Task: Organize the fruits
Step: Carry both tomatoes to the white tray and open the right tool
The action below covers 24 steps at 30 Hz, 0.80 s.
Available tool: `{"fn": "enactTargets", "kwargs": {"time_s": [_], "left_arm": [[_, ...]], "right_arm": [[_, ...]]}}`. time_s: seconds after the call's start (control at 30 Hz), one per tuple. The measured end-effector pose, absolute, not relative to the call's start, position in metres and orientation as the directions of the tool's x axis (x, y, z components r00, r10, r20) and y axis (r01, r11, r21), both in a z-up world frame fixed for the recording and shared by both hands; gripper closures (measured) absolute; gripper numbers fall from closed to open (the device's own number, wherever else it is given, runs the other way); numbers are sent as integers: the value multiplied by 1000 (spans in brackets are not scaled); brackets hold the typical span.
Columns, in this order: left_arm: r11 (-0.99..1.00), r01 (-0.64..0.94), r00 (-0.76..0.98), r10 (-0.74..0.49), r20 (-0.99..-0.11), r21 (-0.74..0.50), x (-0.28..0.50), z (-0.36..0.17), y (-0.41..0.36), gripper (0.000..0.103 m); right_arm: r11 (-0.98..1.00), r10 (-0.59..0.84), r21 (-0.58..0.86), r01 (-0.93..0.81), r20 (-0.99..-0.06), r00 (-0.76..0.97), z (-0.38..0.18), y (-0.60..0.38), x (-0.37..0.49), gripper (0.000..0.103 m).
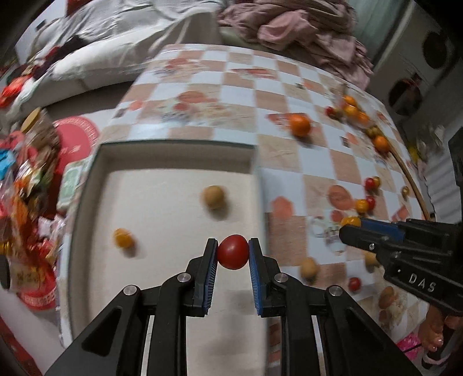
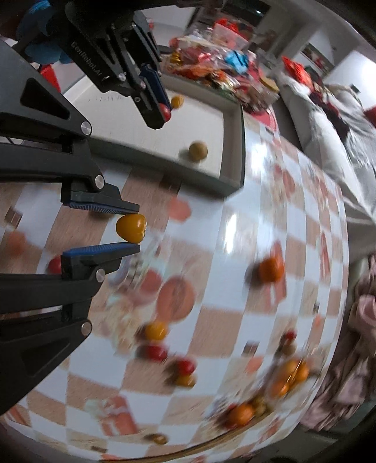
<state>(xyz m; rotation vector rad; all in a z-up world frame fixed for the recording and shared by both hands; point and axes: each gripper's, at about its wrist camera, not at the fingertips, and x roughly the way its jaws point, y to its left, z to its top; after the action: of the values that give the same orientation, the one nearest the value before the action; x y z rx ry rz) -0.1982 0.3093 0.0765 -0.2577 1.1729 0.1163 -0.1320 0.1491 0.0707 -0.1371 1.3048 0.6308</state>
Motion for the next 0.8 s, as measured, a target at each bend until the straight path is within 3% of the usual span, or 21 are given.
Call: {"fn": "enactTargets", "kwargs": {"time_s": [0.47,0.8], "left_arm": [[901,-428,320,80,-944,-68,-249,45,384,80],[892,-452,270,123,-955,-13,-258,20,400,80]], "right_arm": [[708,383,282,-648,-924,17,53,257,-146,81],[686,326,237,-688,-945,-1,20,295,-151,81]]}}
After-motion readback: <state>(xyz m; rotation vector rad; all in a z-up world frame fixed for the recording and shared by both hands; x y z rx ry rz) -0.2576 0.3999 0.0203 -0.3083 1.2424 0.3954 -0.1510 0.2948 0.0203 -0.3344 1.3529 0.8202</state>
